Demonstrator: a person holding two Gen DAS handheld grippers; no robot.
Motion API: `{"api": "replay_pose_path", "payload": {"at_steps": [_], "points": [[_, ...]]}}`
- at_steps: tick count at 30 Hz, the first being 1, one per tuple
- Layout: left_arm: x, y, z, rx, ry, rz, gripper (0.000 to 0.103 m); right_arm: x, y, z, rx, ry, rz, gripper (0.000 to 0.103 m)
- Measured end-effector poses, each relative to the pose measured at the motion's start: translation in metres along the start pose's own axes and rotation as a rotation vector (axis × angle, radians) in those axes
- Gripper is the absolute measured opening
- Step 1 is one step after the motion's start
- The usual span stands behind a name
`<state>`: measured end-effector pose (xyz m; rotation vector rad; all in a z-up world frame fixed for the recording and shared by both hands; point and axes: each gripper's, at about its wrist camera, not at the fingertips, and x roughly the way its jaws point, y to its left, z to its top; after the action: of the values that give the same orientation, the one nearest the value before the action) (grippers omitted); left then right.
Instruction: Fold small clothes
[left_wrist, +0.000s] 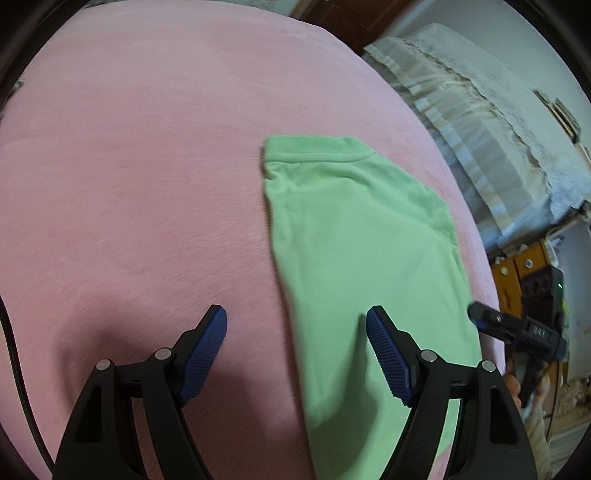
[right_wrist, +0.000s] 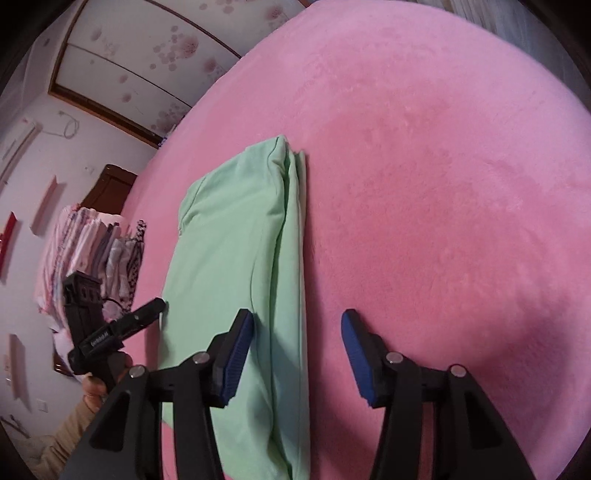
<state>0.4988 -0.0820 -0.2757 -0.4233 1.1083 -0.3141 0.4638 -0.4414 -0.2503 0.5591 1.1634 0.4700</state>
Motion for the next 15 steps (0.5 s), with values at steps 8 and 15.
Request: {"api": "replay_pose_path", "payload": {"at_steps": [8, 15], "points": [[0.023, -0.008, 0.012, 0.026, 0.006, -0.119, 0.081, 0.032, -0.002, 0.032, -0.014, 0.04, 0.113, 0.05], [0.039, -0.012, 0.022, -0.002, -0.051, -0.224, 0.081, 0.058, 0.009, 0.053, -0.059, 0.055, 0.138, 0.05]]}}
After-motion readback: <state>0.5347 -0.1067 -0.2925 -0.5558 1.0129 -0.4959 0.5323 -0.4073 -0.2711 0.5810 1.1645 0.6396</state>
